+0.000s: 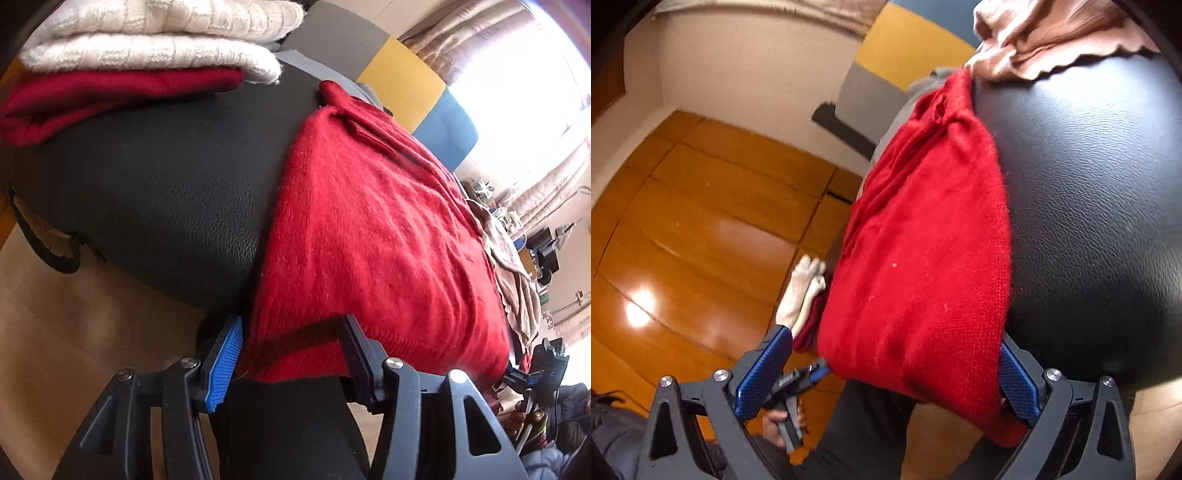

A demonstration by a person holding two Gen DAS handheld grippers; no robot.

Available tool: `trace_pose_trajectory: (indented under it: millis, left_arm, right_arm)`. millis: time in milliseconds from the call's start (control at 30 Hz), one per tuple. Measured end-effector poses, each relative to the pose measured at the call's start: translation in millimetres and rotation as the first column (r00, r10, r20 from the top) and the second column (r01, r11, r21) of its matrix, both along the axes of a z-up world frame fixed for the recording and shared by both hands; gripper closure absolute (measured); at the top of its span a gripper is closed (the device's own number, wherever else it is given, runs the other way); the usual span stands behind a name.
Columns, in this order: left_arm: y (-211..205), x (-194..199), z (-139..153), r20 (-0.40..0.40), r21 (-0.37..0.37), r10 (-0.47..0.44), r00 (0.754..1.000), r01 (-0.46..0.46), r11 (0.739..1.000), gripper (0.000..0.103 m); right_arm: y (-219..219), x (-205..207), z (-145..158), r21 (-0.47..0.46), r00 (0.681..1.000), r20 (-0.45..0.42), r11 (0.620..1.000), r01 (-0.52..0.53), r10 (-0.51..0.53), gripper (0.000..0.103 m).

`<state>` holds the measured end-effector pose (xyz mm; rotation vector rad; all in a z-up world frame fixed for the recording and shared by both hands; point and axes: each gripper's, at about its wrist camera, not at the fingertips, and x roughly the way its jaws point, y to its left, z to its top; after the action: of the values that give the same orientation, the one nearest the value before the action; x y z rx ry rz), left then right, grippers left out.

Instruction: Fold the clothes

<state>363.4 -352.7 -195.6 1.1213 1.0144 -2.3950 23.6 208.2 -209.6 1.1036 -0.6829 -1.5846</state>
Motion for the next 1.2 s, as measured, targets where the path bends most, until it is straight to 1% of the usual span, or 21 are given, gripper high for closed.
trace_pose_trajectory:
  millis: [67, 133, 167, 200, 267, 333, 400, 433, 467, 533, 567, 667, 733, 767, 833, 867, 900, 933, 967, 1000, 1200]
  left_arm:
    - [0, -2, -1, -0.011, 0.010, -0.015, 1.000, 0.015, 1.000, 0.048]
    - [-1, -5, -2, -0.020, 0.021, -0.025, 0.999, 0.025, 0.999, 0.047]
    - [-2, -6, -3, -0.028, 0.037, -0.027, 0.999, 0.028, 0.999, 0.044]
    - [-4, -7, -3, -0.035, 0.056, -0.026, 0.999, 0.028, 0.998, 0.040]
    - [-7, -10, -5, -0.035, 0.107, -0.025, 0.999, 0.028, 0.994, 0.039]
    - [-9, -11, -7, -0.040, 0.167, -0.031, 0.999, 0.037, 0.985, 0.040]
    - [-8, -11, -6, -0.074, 0.215, -0.043, 0.996, 0.058, 0.975, 0.043]
    - [-8, -11, -5, -0.088, 0.223, -0.049, 0.995, 0.067, 0.973, 0.043]
    - [-7, -12, -5, -0.090, 0.230, -0.049, 0.995, 0.068, 0.971, 0.043]
    - [-6, -14, -6, -0.083, 0.247, -0.049, 0.995, 0.068, 0.967, 0.045]
    - [-5, -17, -8, -0.066, 0.252, -0.057, 0.996, 0.072, 0.965, 0.047]
    - [1, -27, -14, -0.013, 0.280, -0.100, 0.995, 0.099, 0.955, 0.064]
    - [1, -30, -17, -0.013, 0.310, -0.103, 0.995, 0.102, 0.945, 0.068]
    - [0, -31, -18, -0.016, 0.325, -0.100, 0.995, 0.100, 0.940, 0.070]
    - [1, -32, -18, -0.019, 0.318, -0.097, 0.995, 0.098, 0.943, 0.072]
    - [2, -32, -17, -0.019, 0.307, -0.104, 0.994, 0.105, 0.946, 0.076]
    - [4, -32, -15, -0.022, 0.298, -0.111, 0.994, 0.112, 0.948, 0.082]
    - [6, -32, -12, -0.026, 0.288, -0.118, 0.993, 0.120, 0.950, 0.085]
    - [8, -32, -9, -0.032, 0.278, -0.126, 0.991, 0.130, 0.952, 0.088]
    - [8, -32, -5, -0.049, 0.276, -0.134, 0.990, 0.143, 0.951, 0.089]
    - [11, -31, 22, -0.196, 0.279, -0.168, 0.966, 0.220, 0.935, 0.089]
  right_arm:
    - [-5, 12, 1, 0.017, 0.997, -0.075, 1.000, 0.027, -0.025, 0.000]
    - [-14, 18, 3, 0.052, 0.993, -0.117, 0.998, -0.024, 0.030, 0.000]
    - [-18, 20, 3, 0.066, 0.991, -0.118, 0.997, -0.050, 0.057, 0.000]
    - [-18, 19, 2, 0.071, 0.993, -0.097, 0.996, -0.058, 0.065, 0.000]
    - [-18, 17, 1, 0.081, 0.995, -0.059, 0.994, -0.071, 0.076, 0.004]
    - [-17, 16, 1, 0.099, 0.997, -0.042, 0.993, -0.064, 0.068, 0.008]
    - [-15, 16, 0, 0.116, 0.998, -0.023, 0.991, -0.061, 0.064, 0.020]
    - [-14, 16, -2, 0.123, 0.997, -0.008, 0.990, -0.069, 0.071, 0.032]
    - [-12, 16, -6, 0.130, 0.997, 0.009, 0.989, -0.075, 0.074, 0.041]
    - [-8, 15, -15, 0.123, 0.997, 0.041, 0.989, -0.075, 0.071, 0.050]
    - [-5, 15, -18, 0.118, 0.996, 0.051, 0.990, -0.075, 0.069, 0.053]
    - [-3, 18, -23, 0.111, 0.995, 0.065, 0.991, -0.079, 0.072, 0.054]
    - [-5, 21, -22, 0.133, 0.995, 0.049, 0.987, -0.094, 0.088, 0.054]
    - [-7, 22, -22, 0.147, 0.995, 0.038, 0.984, -0.101, 0.096, 0.056]
    - [-10, 24, -24, 0.170, 0.995, 0.013, 0.981, -0.096, 0.095, 0.059]
    - [-10, 23, -25, 0.179, 0.996, 0.008, 0.980, -0.089, 0.089, 0.061]
    - [-10, 24, -25, 0.198, 0.997, -0.001, 0.977, -0.081, 0.083, 0.064]
    - [-9, 24, -25, 0.217, 0.997, -0.009, 0.973, -0.074, 0.078, 0.075]
    - [-8, 24, -24, 0.237, 0.997, -0.015, 0.969, -0.067, 0.073, 0.088]
    - [-7, 23, -23, 0.261, 0.998, -0.015, 0.963, -0.062, 0.068, 0.095]
    - [-16, 28, -11, 0.365, 0.994, -0.071, 0.929, -0.054, 0.086, 0.095]
